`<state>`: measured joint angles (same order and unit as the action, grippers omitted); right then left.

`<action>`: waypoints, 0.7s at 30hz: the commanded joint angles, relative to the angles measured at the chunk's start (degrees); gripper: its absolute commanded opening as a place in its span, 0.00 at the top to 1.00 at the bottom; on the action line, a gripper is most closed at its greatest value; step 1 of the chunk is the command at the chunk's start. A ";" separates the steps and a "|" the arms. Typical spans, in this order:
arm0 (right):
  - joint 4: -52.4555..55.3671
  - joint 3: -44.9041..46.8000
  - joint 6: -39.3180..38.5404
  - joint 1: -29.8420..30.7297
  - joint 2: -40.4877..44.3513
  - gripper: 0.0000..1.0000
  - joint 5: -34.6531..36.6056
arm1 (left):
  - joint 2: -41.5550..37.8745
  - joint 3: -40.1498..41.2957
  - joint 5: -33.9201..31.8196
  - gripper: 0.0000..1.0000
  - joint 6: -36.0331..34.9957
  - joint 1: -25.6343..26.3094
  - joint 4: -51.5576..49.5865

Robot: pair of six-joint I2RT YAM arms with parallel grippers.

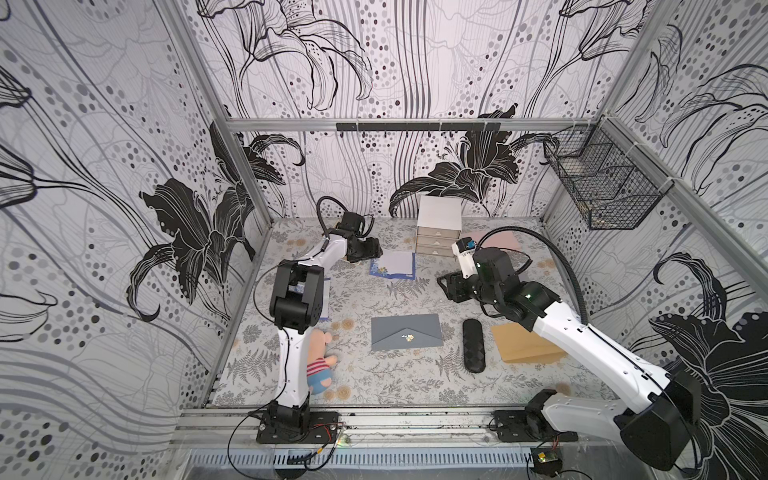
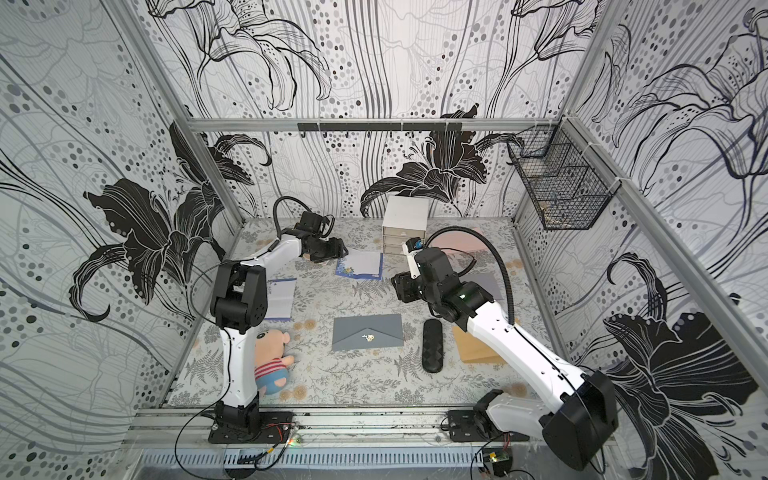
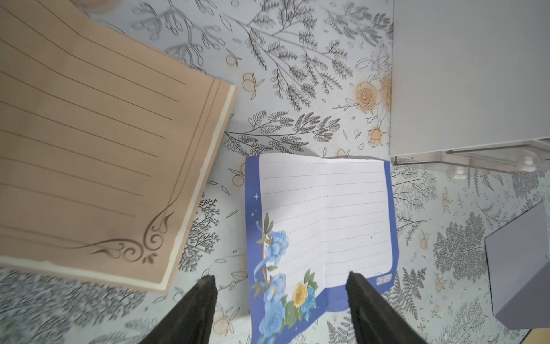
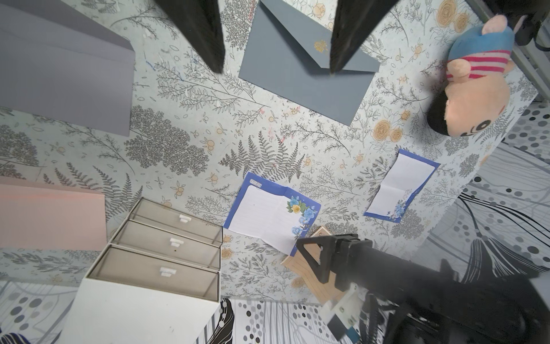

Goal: Take the letter paper out of the envelope
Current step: Place the letter paper at the center of the board.

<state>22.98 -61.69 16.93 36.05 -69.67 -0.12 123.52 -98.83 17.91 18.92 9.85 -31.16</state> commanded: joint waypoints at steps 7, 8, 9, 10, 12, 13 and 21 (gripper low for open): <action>4.32 -1.87 1.65 -0.35 -0.54 0.42 -1.07 | -12.10 6.64 0.53 0.32 4.48 0.15 -1.34; 5.44 -2.44 0.99 -0.42 -1.15 0.43 -1.94 | -13.35 7.70 2.12 0.33 5.86 0.45 -1.69; 6.60 -3.08 -0.09 -0.54 -2.00 0.44 -3.21 | -14.56 8.63 3.45 0.33 7.39 0.94 -2.45; 7.89 -3.78 -0.97 -0.67 -2.81 0.44 -4.35 | -15.32 9.18 4.05 0.34 8.87 1.38 -3.77; 11.11 -5.69 -3.56 -1.09 -5.05 0.44 -8.36 | -16.97 10.89 5.15 0.34 13.35 2.60 -7.13; 12.34 -6.19 -4.83 -1.19 -6.05 0.44 -9.85 | -17.68 12.12 4.94 0.33 15.90 2.96 -8.57; 17.28 -6.91 -13.66 -1.29 -17.75 0.43 -25.44 | -28.20 31.59 7.64 0.36 40.05 7.67 -4.87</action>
<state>36.38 -67.94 8.34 34.94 -83.96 -16.73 98.98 -71.16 23.75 47.86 15.79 -37.34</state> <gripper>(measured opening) 0.564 0.649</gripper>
